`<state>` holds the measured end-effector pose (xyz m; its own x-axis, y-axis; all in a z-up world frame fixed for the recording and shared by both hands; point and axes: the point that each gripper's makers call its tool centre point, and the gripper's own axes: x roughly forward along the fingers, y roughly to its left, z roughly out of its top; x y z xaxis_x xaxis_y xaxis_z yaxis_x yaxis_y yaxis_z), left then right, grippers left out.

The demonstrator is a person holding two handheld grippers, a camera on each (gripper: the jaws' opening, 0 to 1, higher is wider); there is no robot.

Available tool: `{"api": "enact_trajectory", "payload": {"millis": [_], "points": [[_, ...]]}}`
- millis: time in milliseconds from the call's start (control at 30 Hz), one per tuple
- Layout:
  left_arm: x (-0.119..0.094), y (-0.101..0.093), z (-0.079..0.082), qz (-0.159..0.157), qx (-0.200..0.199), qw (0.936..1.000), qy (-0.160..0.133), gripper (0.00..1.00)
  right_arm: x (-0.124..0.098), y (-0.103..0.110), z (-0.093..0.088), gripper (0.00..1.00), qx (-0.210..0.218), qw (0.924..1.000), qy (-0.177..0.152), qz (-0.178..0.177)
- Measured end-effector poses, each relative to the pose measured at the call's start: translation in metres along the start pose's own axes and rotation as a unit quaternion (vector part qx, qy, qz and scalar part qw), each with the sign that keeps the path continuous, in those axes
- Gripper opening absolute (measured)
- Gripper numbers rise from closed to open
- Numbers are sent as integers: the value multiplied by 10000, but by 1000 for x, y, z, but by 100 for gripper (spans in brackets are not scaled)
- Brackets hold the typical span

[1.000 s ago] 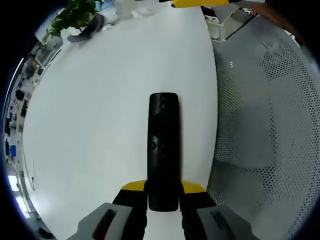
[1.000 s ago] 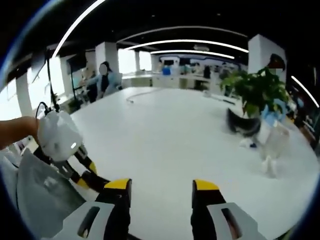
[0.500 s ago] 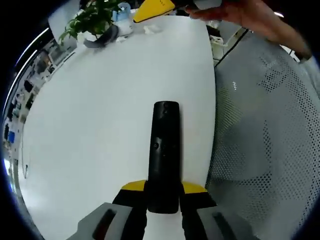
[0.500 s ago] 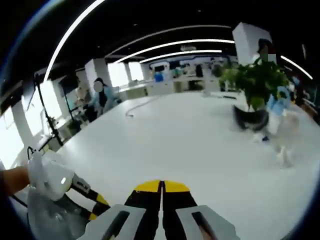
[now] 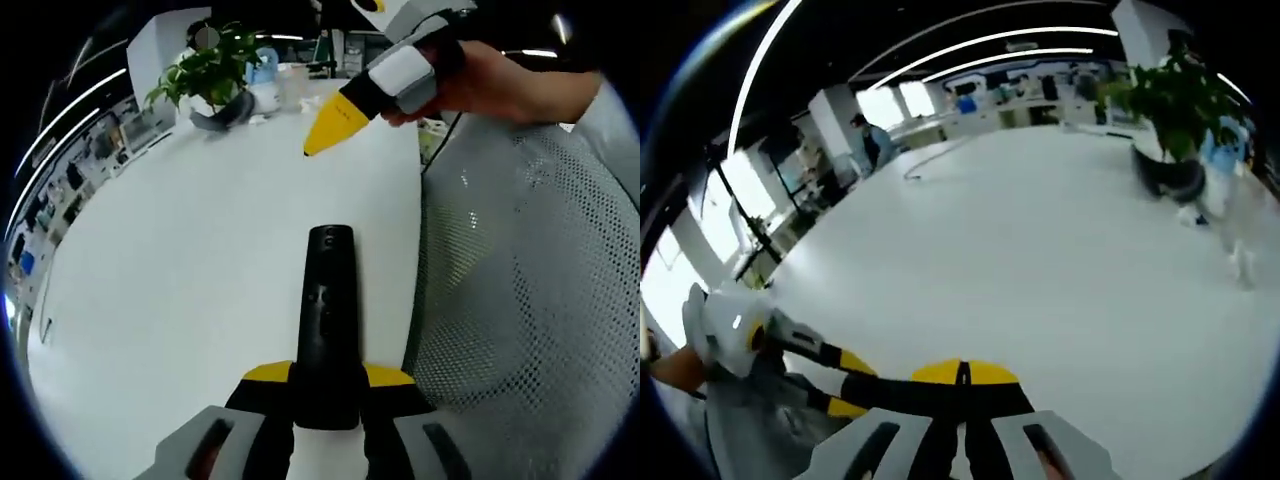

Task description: Press the specified remote control buttons in sequence, fully releasing each button before pressing the next.

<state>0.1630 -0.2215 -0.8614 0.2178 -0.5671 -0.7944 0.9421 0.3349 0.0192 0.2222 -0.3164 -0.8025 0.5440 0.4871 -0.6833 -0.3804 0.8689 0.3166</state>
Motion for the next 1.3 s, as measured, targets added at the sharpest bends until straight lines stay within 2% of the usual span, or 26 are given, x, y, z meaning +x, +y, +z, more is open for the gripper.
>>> {"api": "enact_trajectory", "payload": {"millis": [33,133,200,367,433,667,933,1067,1167,1300], "points": [[0,-1,0,4,9,10000,-23,24,1,0,-8,0,49,9998,212,-8],[1,0,2,-16,58,10000,13,24,6,0,-16,0,69,9991,421,-16],[0,0,1,-28,23,10000,-34,24,8,-1,-25,0,61,9976,691,-61],[0,0,2,-51,-20,9999,-124,24,9,5,-27,0,25,9975,698,71],[0,1,2,-71,-41,9998,-165,24,13,6,-33,0,-43,9961,873,82],[0,1,2,-102,-73,9997,-233,24,22,7,-42,0,-305,9934,1103,38],[1,1,2,-141,-39,9996,-244,24,23,3,-43,0,-352,9932,1107,-28],[2,1,4,-143,-21,9995,-294,24,24,4,-48,0,-369,9919,1212,-10],[2,1,4,-150,-10,9994,-307,24,25,5,-48,0,-566,9912,1195,-42],[2,1,4,-158,3,9994,-304,24,25,4,-48,0,-605,9911,1185,-61]]}}
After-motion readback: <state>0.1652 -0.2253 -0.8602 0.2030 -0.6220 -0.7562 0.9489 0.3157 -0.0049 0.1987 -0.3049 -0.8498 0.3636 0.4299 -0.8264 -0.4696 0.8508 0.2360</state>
